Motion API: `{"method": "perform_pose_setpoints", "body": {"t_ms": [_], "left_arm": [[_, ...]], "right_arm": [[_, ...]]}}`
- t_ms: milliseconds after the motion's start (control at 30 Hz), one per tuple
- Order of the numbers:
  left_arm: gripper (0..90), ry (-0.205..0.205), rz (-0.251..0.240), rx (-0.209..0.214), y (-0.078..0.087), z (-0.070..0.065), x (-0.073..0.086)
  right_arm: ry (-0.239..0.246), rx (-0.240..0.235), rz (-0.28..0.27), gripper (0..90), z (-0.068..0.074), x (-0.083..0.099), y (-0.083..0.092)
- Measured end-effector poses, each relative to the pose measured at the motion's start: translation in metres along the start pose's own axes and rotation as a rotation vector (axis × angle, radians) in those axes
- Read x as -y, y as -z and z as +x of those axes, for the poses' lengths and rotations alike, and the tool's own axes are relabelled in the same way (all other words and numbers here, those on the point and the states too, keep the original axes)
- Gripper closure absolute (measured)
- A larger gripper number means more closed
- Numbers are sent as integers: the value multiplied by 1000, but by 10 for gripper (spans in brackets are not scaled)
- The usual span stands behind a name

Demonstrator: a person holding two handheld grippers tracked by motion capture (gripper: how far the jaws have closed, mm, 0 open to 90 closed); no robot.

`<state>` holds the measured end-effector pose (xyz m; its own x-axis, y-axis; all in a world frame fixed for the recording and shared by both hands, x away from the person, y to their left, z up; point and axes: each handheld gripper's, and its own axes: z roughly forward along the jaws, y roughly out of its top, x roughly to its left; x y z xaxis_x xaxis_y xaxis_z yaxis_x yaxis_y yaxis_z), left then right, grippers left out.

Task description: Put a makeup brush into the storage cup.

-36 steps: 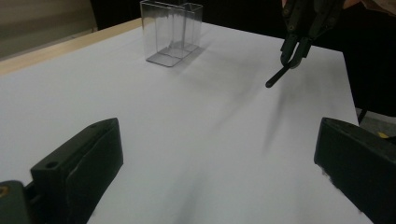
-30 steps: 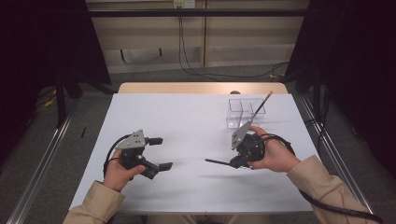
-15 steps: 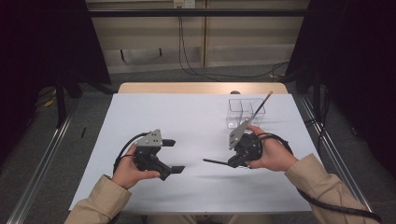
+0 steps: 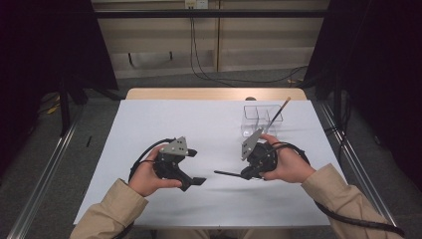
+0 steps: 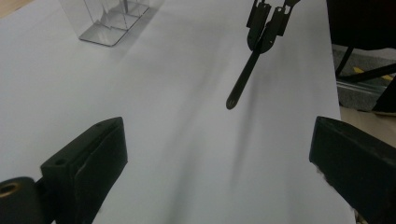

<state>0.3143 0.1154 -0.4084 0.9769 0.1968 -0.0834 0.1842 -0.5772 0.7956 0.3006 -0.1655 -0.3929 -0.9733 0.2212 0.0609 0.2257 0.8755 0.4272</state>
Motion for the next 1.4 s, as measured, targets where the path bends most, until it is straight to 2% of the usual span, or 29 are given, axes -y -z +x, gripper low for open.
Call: {"method": "perform_pose_setpoints", "body": {"t_ms": [67,100,233,467,800,867,900,1067,1133,1200,1400], "left_arm": [[46,-2,13,2,-2,-1,-3],[47,-1,22,3,-3,-1,-5],[61,-25,68,-1,-6,-4,-11],[120,-60,104,-10,-8,-6,-18],[325,-138,201,12,-17,-11,-27],[340,-159,212,13,-19,-12,-28],[366,-162,219,20,-20,-12,-29],[407,-176,257,29,-26,-15,-33],[451,-174,268,51,-29,-16,-34],[474,-186,292,56,-31,-17,-35],[564,-197,313,74,-38,-19,-36]], "right_arm": [[-7,-1,4,844,1,-1,-1],[5,3,4,844,1,-2,-1],[10,1,3,844,1,-5,-3],[12,1,13,844,1,-11,-6],[33,-7,5,844,4,-21,-10],[44,-7,-4,844,4,-24,-9],[48,4,-6,844,4,-25,-9],[53,-7,-9,844,7,-29,-9],[57,-6,-10,844,7,-30,-10],[58,-9,-12,844,7,-30,-11],[68,-9,-19,844,7,-31,-10]]}}
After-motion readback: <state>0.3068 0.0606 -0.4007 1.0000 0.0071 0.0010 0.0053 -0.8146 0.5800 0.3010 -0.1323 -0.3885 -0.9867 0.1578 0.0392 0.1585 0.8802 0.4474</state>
